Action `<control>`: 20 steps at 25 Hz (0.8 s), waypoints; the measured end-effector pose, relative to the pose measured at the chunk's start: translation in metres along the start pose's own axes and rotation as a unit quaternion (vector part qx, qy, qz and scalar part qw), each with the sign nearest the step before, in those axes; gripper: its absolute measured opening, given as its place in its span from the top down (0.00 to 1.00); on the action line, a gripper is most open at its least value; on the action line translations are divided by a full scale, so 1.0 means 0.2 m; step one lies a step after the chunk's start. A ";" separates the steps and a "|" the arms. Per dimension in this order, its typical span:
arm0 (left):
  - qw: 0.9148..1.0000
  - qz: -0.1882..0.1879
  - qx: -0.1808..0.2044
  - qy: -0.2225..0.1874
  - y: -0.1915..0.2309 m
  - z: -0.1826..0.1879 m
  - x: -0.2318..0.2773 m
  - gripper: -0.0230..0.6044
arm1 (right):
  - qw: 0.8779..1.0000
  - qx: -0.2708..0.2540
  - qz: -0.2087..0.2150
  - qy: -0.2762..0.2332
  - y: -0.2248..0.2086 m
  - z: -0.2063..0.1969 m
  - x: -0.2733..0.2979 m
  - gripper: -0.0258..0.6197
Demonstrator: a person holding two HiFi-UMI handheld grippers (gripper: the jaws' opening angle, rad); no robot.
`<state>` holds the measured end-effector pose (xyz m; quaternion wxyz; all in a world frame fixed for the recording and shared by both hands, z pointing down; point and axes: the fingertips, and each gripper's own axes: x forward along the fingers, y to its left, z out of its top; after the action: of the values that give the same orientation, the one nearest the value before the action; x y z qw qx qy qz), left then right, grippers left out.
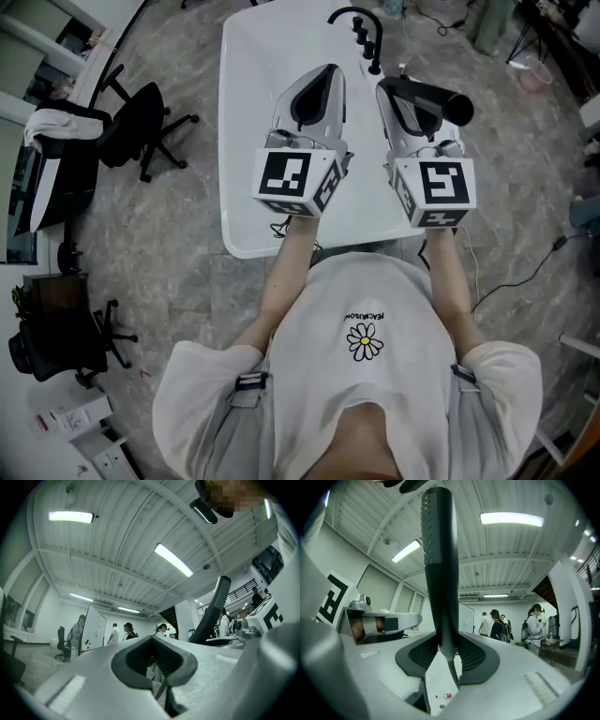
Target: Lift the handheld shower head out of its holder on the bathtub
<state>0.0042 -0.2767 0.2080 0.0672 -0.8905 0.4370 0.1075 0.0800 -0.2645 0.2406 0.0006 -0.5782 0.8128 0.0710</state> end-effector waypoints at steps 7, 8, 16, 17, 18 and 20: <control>1.000 -0.006 0.003 0.006 -0.04 0.00 0.03 0.96 | 1.000 0.006 -0.012 -0.007 -0.06 0.02 0.00 0.73; 1.000 -0.006 0.003 0.007 -0.04 -0.01 0.03 0.96 | 1.000 0.007 -0.014 -0.009 -0.07 0.02 -0.01 0.73; 1.000 -0.003 -0.008 0.019 -0.03 -0.05 0.04 0.96 | 1.000 0.028 -0.011 -0.003 -0.09 -0.01 -0.01 0.73; 1.000 -0.004 -0.008 0.020 -0.03 -0.06 0.04 0.96 | 1.000 0.029 -0.012 -0.002 -0.09 -0.01 0.00 0.73; 1.000 -0.004 -0.007 0.021 -0.03 -0.06 0.04 0.96 | 0.999 0.030 -0.012 -0.002 -0.09 -0.02 0.00 0.73; 1.000 -0.005 -0.009 0.020 -0.02 -0.07 0.05 0.96 | 0.999 0.034 -0.012 -0.002 -0.10 -0.02 0.00 0.73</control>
<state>0.0153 -0.2850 0.2193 0.0504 -0.8953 0.4326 0.0931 0.0990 -0.2724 0.2423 0.0228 -0.5873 0.8078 0.0448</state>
